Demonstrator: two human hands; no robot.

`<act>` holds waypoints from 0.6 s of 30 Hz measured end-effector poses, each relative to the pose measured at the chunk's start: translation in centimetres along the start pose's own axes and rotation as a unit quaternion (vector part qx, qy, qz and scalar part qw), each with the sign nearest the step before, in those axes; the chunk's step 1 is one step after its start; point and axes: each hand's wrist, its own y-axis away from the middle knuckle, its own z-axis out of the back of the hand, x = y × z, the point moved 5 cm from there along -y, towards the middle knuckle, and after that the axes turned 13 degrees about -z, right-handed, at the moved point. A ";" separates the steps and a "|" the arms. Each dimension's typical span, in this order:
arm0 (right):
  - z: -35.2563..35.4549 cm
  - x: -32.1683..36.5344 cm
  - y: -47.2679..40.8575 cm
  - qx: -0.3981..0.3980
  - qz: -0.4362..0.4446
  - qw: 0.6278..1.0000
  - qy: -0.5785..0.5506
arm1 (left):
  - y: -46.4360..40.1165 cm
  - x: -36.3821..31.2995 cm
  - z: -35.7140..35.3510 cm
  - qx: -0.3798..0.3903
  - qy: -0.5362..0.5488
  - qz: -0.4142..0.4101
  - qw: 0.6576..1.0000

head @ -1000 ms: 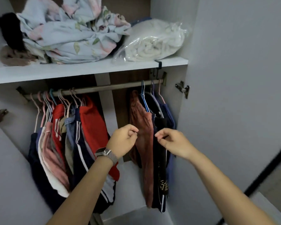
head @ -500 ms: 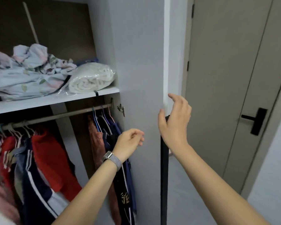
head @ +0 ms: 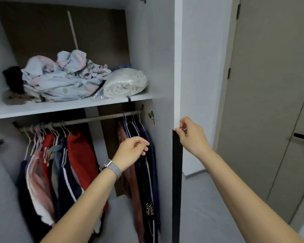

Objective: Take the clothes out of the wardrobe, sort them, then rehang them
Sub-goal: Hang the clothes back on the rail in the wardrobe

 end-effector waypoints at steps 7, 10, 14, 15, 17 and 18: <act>-11.2 8.3 0.8 0.087 0.077 0.993 -0.031 | 2.7 2.6 10.1 -0.097 -0.053 0.022 0.994; -17.7 12.1 -0.5 0.117 0.078 0.989 -0.035 | 4.8 5.0 15.1 -0.147 -0.059 0.049 0.986; -25.2 16.2 -3.9 0.128 0.055 0.990 -0.034 | 5.6 6.8 20.5 -0.206 -0.064 0.073 0.974; -26.7 17.1 -4.7 0.129 0.049 0.990 -0.025 | 5.7 7.0 21.7 -0.215 -0.070 0.075 0.971; -29.2 18.5 -6.1 0.130 0.036 0.991 -0.005 | 6.1 7.5 24.4 -0.235 -0.093 0.085 0.964; -30.1 18.9 -6.8 0.129 0.030 0.991 0.000 | 6.4 7.8 25.7 -0.244 -0.097 0.089 0.961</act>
